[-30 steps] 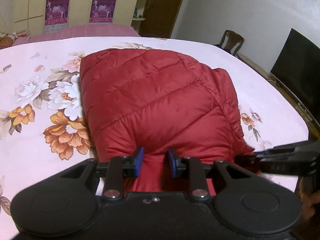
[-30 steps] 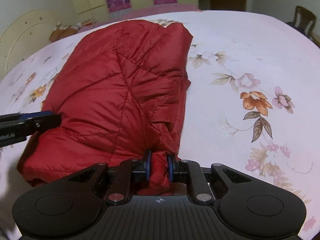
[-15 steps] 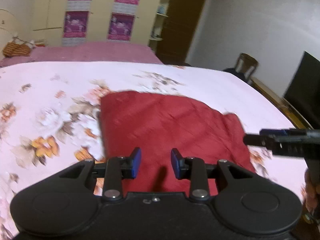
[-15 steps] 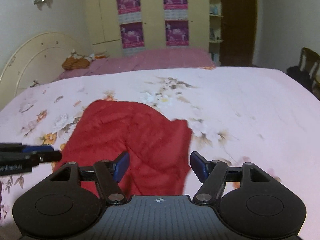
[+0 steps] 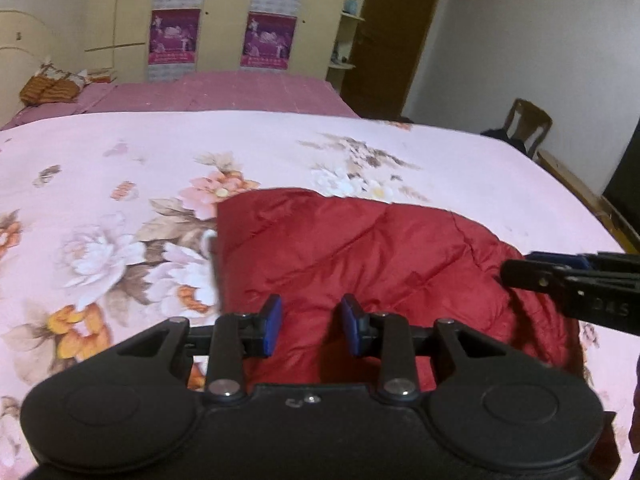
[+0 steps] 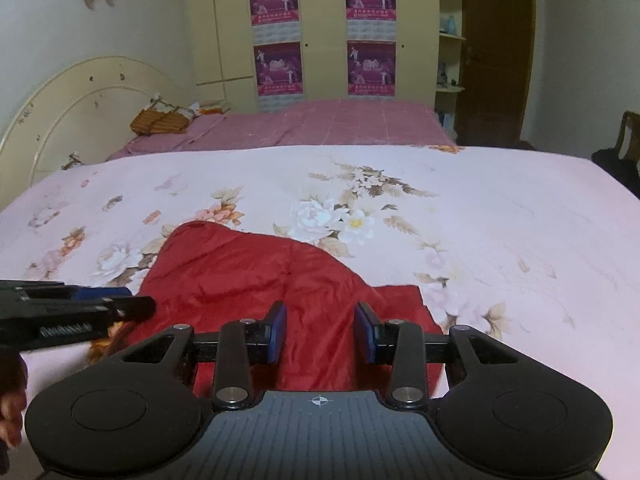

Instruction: Fold large clothes

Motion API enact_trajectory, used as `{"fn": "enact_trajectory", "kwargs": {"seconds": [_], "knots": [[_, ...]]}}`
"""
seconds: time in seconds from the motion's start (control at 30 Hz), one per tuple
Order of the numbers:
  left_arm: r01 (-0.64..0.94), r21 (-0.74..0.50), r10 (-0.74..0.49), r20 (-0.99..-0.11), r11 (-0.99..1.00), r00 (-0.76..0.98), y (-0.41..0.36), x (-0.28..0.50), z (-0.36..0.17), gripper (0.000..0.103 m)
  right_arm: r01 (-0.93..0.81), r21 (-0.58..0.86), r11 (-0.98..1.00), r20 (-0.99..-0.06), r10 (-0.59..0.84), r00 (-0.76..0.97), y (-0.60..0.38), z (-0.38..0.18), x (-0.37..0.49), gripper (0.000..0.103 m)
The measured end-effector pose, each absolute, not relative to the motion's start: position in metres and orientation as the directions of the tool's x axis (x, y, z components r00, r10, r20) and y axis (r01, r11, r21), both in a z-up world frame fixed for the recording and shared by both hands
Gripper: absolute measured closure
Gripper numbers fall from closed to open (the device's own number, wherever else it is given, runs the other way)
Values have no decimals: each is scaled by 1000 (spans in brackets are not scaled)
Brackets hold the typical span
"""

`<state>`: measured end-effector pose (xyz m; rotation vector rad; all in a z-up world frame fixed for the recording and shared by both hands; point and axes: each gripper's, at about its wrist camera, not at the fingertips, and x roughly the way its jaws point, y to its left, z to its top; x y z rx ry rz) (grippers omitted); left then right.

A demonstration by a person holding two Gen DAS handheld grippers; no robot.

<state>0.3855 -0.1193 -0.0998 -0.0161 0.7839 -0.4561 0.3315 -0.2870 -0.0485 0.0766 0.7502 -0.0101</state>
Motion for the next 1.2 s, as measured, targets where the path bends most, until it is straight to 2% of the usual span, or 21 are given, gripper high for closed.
{"fn": "enact_trajectory", "kwargs": {"seconds": [0.37,0.67,0.9,1.2], "knots": [[437,-139,-402,-693,889,598,-154,393,-123,71,136,14,991,-743,-81,664,-318,-107,356,65],[428,-89,-363,-698,899,618,-166,395,-137,69,147,31,989,-719,-80,690,-325,-142,359,65],[437,-36,-325,-724,899,608,-169,390,-125,68,130,93,987,-750,-16,661,-336,-123,360,64],[434,-75,-356,-705,898,613,-156,366,-98,60,118,131,984,-698,7,716,-331,-73,314,64]]}}
